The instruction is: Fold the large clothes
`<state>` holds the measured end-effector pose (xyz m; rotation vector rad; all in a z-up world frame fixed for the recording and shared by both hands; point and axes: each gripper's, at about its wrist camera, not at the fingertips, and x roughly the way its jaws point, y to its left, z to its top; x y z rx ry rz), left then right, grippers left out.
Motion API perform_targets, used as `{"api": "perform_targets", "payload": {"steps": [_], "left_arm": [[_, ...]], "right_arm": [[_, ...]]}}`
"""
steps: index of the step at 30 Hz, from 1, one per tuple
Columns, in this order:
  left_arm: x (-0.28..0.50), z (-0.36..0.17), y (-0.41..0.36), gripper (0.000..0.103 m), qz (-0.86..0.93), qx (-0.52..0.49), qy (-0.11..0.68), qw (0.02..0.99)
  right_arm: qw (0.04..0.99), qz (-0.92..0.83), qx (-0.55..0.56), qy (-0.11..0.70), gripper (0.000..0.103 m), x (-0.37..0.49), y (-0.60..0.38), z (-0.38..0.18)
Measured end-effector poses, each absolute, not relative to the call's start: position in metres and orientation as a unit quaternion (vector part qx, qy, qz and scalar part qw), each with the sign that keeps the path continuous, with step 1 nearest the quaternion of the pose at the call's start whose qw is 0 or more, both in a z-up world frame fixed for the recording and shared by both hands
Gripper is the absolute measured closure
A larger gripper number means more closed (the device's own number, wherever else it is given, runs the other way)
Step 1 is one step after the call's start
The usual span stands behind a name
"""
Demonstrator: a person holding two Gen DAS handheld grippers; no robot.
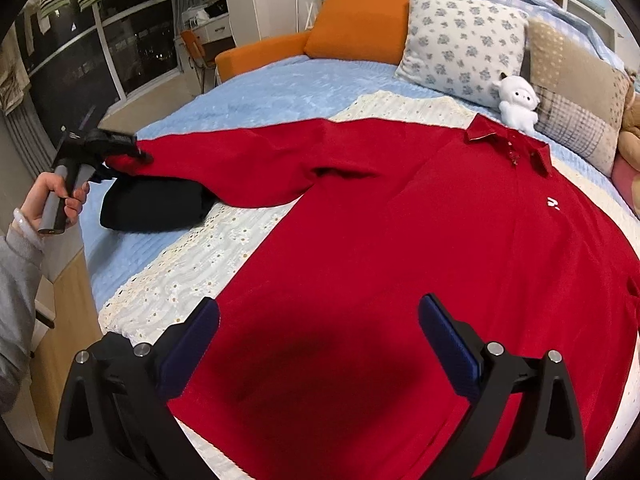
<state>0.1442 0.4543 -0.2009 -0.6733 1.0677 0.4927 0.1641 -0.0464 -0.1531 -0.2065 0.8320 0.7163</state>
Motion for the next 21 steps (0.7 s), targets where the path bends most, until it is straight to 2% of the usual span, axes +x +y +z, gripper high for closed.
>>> {"api": "perform_targets", "payload": {"steps": [1, 2, 3, 4, 10, 16, 21], "left_arm": [[0.147, -0.203, 0.454, 0.068, 0.227, -0.307, 0.497, 0.779], [0.149, -0.203, 0.453, 0.071, 0.225, -0.298, 0.497, 0.784], [0.151, -0.199, 0.450, 0.079, 0.224, -0.283, 0.495, 0.790], [0.153, -0.195, 0.445, 0.082, 0.224, -0.269, 0.493, 0.797], [0.168, -0.123, 0.376, 0.084, 0.162, -0.165, 0.450, 0.863], [0.186, -0.052, 0.244, 0.086, 0.027, -0.051, 0.417, 0.907], [0.175, -0.042, 0.117, 0.086, -0.079, 0.066, 0.390, 0.915]], "right_arm": [[0.848, 0.342, -0.097, 0.392, 0.009, 0.164, -0.050, -0.152], [0.846, 0.348, -0.095, 0.391, 0.013, 0.164, -0.057, -0.151], [0.844, 0.352, -0.093, 0.393, 0.023, 0.166, -0.062, -0.151], [0.840, 0.356, -0.088, 0.400, 0.028, 0.169, -0.071, -0.152], [0.847, 0.310, -0.071, 0.426, 0.030, 0.186, -0.121, -0.161], [0.853, 0.286, -0.039, 0.435, 0.030, 0.193, -0.157, -0.156], [0.870, 0.260, -0.029, 0.419, 0.030, 0.204, -0.175, -0.136]]}}
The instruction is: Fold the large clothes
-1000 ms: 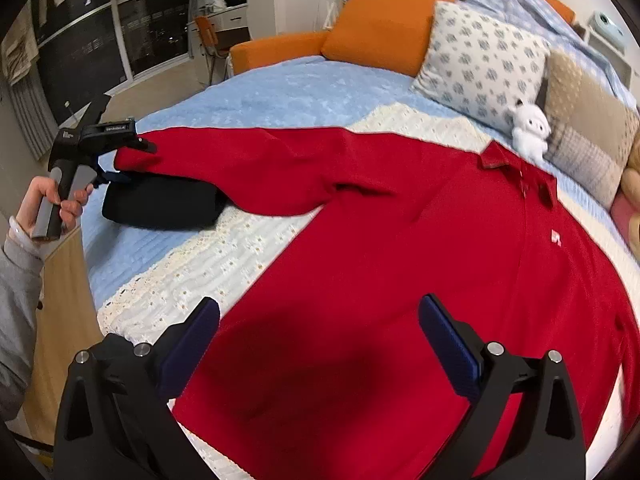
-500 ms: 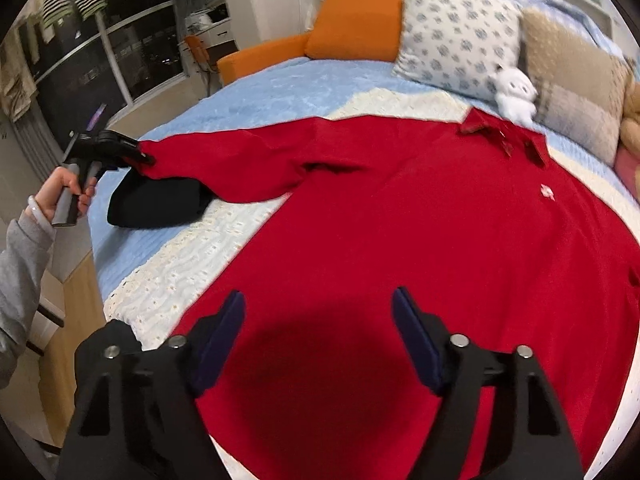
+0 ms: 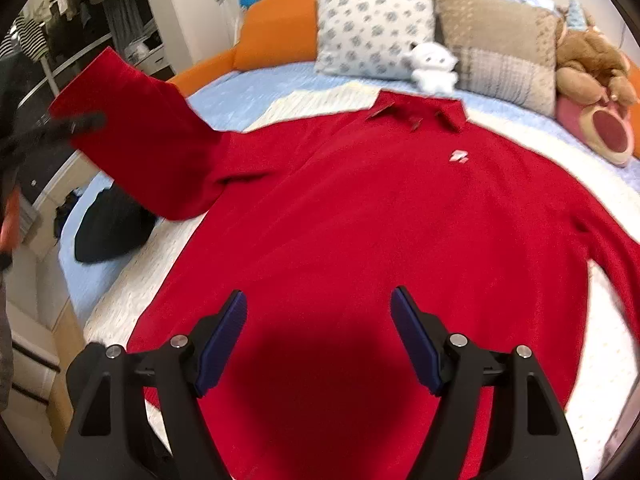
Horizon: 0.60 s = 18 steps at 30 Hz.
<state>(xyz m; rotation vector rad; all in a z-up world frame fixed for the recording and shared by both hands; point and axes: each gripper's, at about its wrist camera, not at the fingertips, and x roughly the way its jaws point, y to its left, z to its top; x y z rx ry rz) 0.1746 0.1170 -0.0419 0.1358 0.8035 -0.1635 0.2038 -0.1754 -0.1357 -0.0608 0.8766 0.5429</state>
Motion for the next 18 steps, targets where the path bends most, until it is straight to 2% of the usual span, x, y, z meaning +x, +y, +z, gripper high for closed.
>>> {"api": "perform_targets", "payload": {"steps": [4, 8, 13, 18], "left_arm": [[0.139, -0.071, 0.023, 0.086, -0.178, 0.165, 0.368, 0.898], [0.102, -0.111, -0.025, 0.086, -0.245, 0.179, 0.373, 0.877], [0.076, -0.152, -0.042, 0.086, -0.294, 0.165, 0.381, 0.861], [0.072, -0.168, -0.032, 0.086, -0.304, 0.120, 0.378, 0.866]], "right_arm": [[0.884, 0.234, -0.040, 0.402, 0.030, 0.226, -0.181, -0.111], [0.889, 0.227, -0.046, 0.395, 0.029, 0.269, -0.171, -0.089], [0.852, 0.299, 0.000, 0.430, 0.028, 0.352, -0.116, -0.080], [0.796, 0.349, 0.044, 0.493, 0.028, 0.452, -0.016, -0.117]]}}
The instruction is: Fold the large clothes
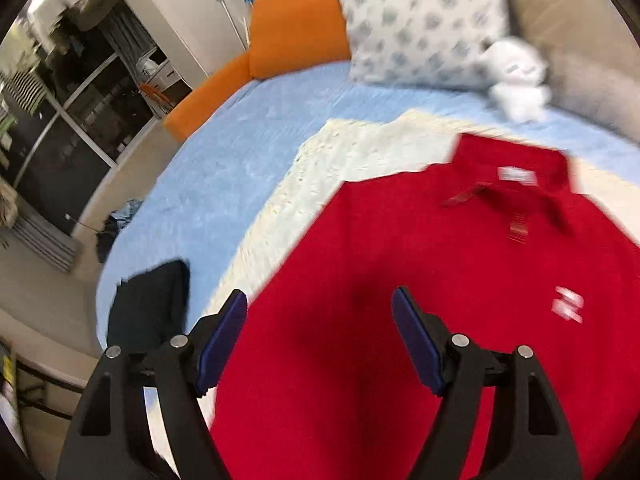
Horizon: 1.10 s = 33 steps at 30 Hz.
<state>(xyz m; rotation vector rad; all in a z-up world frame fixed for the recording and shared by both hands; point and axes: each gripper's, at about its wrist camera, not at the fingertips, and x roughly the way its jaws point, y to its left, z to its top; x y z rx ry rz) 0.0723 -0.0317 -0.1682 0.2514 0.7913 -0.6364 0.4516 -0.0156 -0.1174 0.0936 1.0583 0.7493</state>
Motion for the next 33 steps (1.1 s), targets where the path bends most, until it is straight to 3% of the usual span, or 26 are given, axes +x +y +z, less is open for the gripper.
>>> {"api": "perform_targets", "payload": {"steps": [6, 11, 15, 22, 28, 32, 33], "left_arm": [[0.069, -0.172, -0.017, 0.085, -0.316, 0.101, 0.359, 0.873], [0.066, -0.190, -0.012, 0.085, -0.333, 0.112, 0.377, 0.857], [0.068, -0.199, -0.010, 0.085, -0.340, 0.126, 0.385, 0.849], [0.068, -0.194, -0.017, 0.085, -0.342, 0.162, 0.376, 0.846], [0.071, -0.214, -0.031, 0.085, -0.349, 0.186, 0.395, 0.829], [0.072, -0.217, -0.031, 0.085, -0.351, 0.176, 0.394, 0.831], [0.073, -0.216, -0.028, 0.085, -0.353, 0.168, 0.397, 0.830]], "right_arm": [[0.761, 0.317, 0.066, 0.562, 0.035, 0.539, 0.072, -0.205], [0.753, 0.323, 0.057, 0.570, 0.048, 0.567, 0.099, -0.233], [0.737, 0.319, 0.048, 0.593, 0.096, 0.574, 0.102, -0.251], [0.790, 0.313, 0.074, 0.522, 0.098, 0.597, 0.071, -0.203], [0.800, 0.280, 0.120, 0.518, 0.102, 0.615, 0.028, -0.212], [0.758, 0.335, 0.105, 0.550, 0.091, 0.603, 0.037, -0.236], [0.754, 0.340, 0.086, 0.555, 0.074, 0.598, 0.044, -0.240]]}}
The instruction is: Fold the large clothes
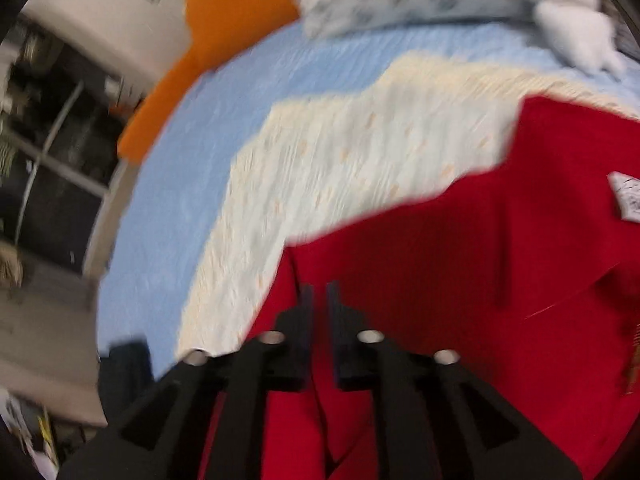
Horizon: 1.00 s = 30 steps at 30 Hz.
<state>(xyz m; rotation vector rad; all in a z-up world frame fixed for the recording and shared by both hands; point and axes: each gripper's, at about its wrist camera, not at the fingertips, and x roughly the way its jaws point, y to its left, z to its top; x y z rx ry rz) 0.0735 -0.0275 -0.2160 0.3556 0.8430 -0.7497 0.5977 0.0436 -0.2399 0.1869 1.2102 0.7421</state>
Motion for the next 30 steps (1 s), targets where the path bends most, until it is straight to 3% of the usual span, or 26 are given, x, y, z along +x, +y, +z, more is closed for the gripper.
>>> {"api": "perform_targets", "payload": {"steps": [1, 2, 5, 6, 9, 16, 24, 26, 27, 29, 30], "left_arm": [[0.075, -0.216, -0.028, 0.085, -0.354, 0.163, 0.398, 0.830], [0.075, -0.214, -0.027, 0.085, -0.354, 0.157, 0.398, 0.831], [0.072, -0.208, -0.026, 0.085, -0.349, 0.162, 0.391, 0.836], [0.071, -0.207, -0.027, 0.085, -0.347, 0.165, 0.390, 0.837], [0.070, -0.202, -0.027, 0.085, -0.342, 0.168, 0.387, 0.840], [0.061, -0.191, -0.035, 0.084, -0.339, 0.213, 0.368, 0.839], [0.055, -0.232, -0.037, 0.081, -0.352, 0.267, 0.392, 0.806], [0.051, -0.241, -0.038, 0.071, -0.352, 0.275, 0.384, 0.808], [0.048, -0.241, -0.038, 0.060, -0.356, 0.271, 0.381, 0.809], [0.042, -0.239, -0.038, 0.028, -0.370, 0.259, 0.376, 0.809], [0.038, -0.238, -0.036, 0.007, -0.375, 0.257, 0.373, 0.809]], "right_arm": [[0.751, 0.347, 0.064, 0.558, 0.056, 0.593, 0.052, -0.246], [0.749, 0.353, 0.055, 0.558, 0.051, 0.590, 0.060, -0.248], [0.739, 0.369, 0.045, 0.562, 0.049, 0.583, 0.079, -0.254], [0.740, 0.362, 0.033, 0.565, 0.052, 0.582, 0.085, -0.258], [0.732, 0.372, 0.037, 0.569, 0.099, 0.577, 0.093, -0.261], [0.771, 0.345, 0.070, 0.530, 0.100, 0.579, 0.056, -0.221], [0.782, 0.312, 0.076, 0.534, 0.099, 0.583, 0.024, -0.243], [0.783, 0.309, 0.072, 0.535, 0.094, 0.579, 0.021, -0.248], [0.784, 0.301, 0.068, 0.539, 0.084, 0.575, 0.019, -0.248], [0.776, 0.312, 0.071, 0.543, 0.055, 0.564, 0.011, -0.239], [0.780, 0.312, 0.065, 0.539, 0.034, 0.557, 0.004, -0.231]]}}
